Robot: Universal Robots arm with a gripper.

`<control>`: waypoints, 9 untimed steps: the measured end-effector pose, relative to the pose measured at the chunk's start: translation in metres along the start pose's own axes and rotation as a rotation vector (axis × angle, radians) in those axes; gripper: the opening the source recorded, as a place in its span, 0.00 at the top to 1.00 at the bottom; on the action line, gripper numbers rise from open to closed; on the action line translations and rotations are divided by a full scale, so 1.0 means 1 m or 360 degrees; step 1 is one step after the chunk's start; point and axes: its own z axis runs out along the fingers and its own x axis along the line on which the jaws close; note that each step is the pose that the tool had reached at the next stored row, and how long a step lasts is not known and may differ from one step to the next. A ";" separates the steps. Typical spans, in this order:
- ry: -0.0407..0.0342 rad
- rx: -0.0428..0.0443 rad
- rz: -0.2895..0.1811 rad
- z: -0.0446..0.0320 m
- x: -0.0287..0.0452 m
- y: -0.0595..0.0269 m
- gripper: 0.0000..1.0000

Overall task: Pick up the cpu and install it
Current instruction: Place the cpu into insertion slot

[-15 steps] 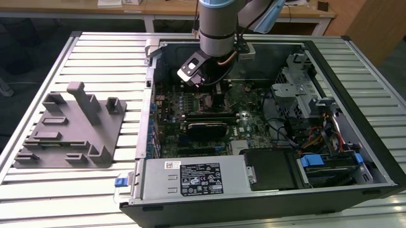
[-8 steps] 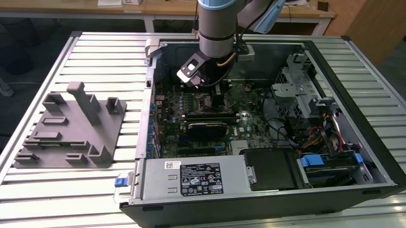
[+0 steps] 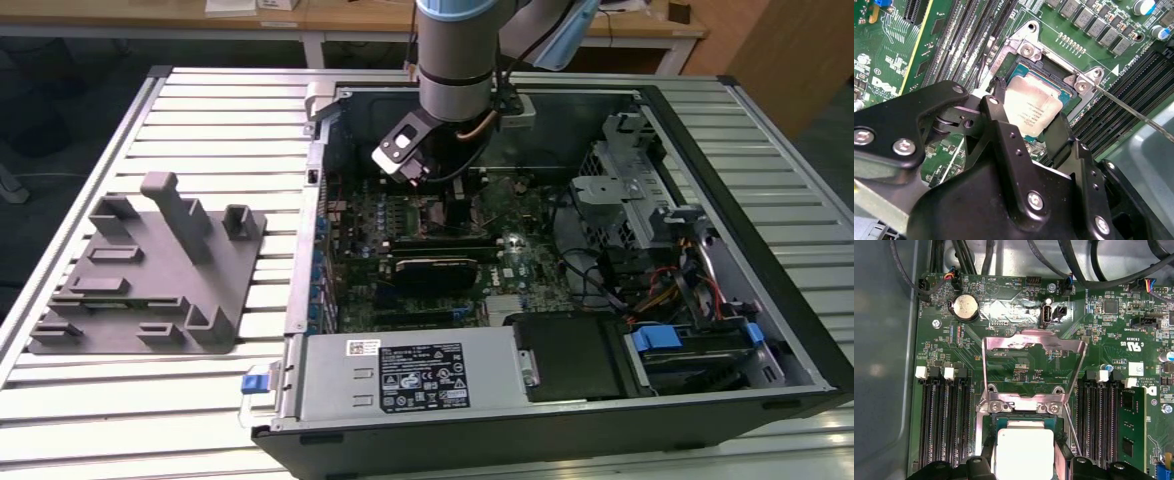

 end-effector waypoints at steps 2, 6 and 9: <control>0.0000 0.0000 0.0000 0.0000 0.0000 0.0000 0.45; 0.0000 0.0000 0.0000 0.0001 0.0000 -0.0001 0.38; 0.0000 0.0000 0.0000 0.0000 0.0001 0.0000 0.38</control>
